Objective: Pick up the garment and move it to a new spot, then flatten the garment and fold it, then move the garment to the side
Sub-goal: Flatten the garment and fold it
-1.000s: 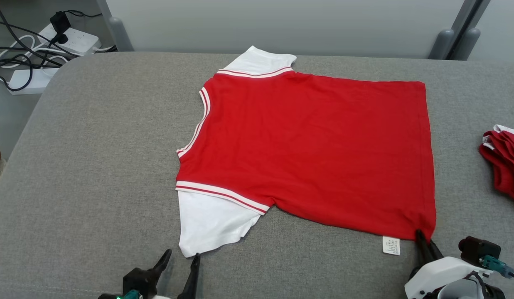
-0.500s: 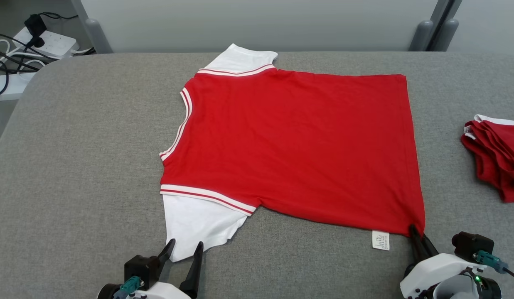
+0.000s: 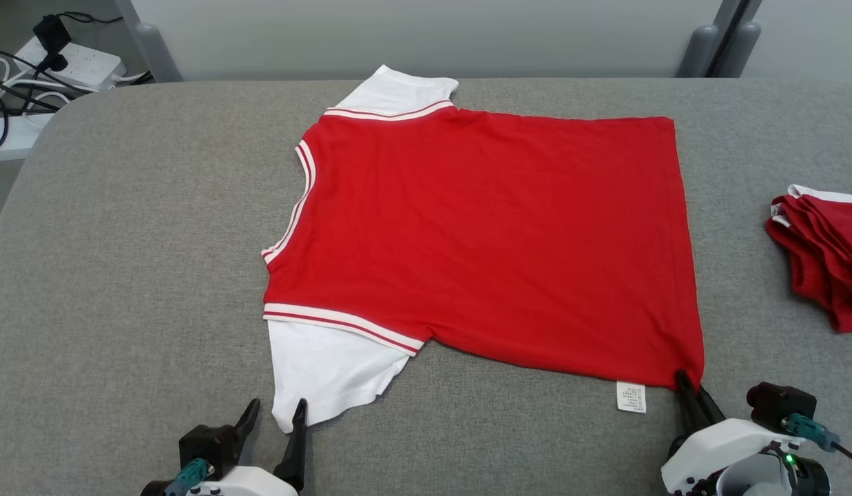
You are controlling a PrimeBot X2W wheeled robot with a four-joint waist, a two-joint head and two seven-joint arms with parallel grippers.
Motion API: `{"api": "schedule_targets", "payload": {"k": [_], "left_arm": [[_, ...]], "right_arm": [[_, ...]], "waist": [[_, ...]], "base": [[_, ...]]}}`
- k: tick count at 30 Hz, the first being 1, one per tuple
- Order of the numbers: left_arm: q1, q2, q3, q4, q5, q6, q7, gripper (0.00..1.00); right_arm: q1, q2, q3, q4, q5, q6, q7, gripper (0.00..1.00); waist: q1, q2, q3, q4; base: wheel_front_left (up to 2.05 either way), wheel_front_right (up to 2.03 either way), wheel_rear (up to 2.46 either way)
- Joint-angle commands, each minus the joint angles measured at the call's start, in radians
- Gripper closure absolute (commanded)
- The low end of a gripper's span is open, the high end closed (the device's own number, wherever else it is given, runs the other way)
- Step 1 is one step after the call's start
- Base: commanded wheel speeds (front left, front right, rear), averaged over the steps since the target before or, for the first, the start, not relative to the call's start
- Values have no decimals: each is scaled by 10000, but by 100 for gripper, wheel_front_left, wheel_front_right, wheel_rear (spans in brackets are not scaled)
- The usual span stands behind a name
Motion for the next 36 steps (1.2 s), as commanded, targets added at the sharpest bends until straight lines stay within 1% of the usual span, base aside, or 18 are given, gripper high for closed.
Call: {"api": "schedule_targets", "payload": {"k": [1, 10, 12, 13, 15, 18, 19, 20, 21, 22, 23, 24, 30, 36], "left_arm": [[-103, 56, 293, -103, -80, -25, -134, 0], [-319, 56, -2, 789, -403, -91, -134, 0], [-398, 56, -61, 908, -558, -135, -134, 11], [-439, 56, -72, 921, -605, -142, -134, 13], [-504, 56, -108, 941, -755, -202, -134, 25], [-568, 56, -216, 921, -868, -283, -134, 52], [-580, 56, -237, 903, -910, -319, -134, 58], [-586, 56, -256, 892, -939, -343, -134, 66], [-592, 56, -279, 866, -947, -360, -134, 72], [-592, 56, -279, 866, -947, -360, -134, 72], [-586, 56, -277, 803, -993, -385, -134, 84], [-571, 56, -283, 763, -975, -400, -134, 100], [-334, 56, -352, 366, -1004, -597, -134, 100], [-21, 56, -144, 127, -982, -697, -134, 100]], "right_arm": [[-176, -144, 243, -230, 19, 40, -61, 100], [-235, -191, 382, -180, -6, 40, -61, 100], [-248, -213, 399, -188, 7, 40, -61, 100], [-256, -222, 401, -195, 12, 40, -61, 100], [-268, -231, 409, -206, 21, 40, -61, 100], [-280, -233, 417, -213, 42, 40, -61, 100], [-281, -233, 439, -219, 49, 40, -61, 100], [-281, -236, 476, -229, 55, 40, -61, 100], [-280, -236, 502, -241, 69, 40, -61, 100], [-280, -236, 502, -241, 69, 40, -61, 100], [-282, -233, 534, -255, 85, 40, -61, 100], [-289, -231, 568, -280, 99, 40, -61, 100], [-207, -309, 612, -323, 150, 40, -61, 100], [16, -404, 721, -334, 207, 40, -61, 100]], "waist": [[0, 0, -5, 11], [0, 0, -27, -116], [0, 0, -9, -156], [0, 0, 0, -170], [0, 0, 14, -191], [0, 0, 23, -195], [0, 0, 26, -187], [0, 0, 27, -177], [0, 0, 24, -166], [0, 0, 24, -166], [0, 0, 22, -151], [0, 0, 17, -135], [0, 0, -193, -5], [0, 0, -566, 77]], "base": [[0, 0, 0], [0, 0, 0], [0, 0, 0], [0, 0, 0], [0, 0, 0], [0, 0, 0], [0, 0, 0], [0, 0, 0], [0, 0, 0], [0, 0, 0], [0, 0, 0], [0, 0, 0], [0, 0, 0], [0, 0, 0]]}}
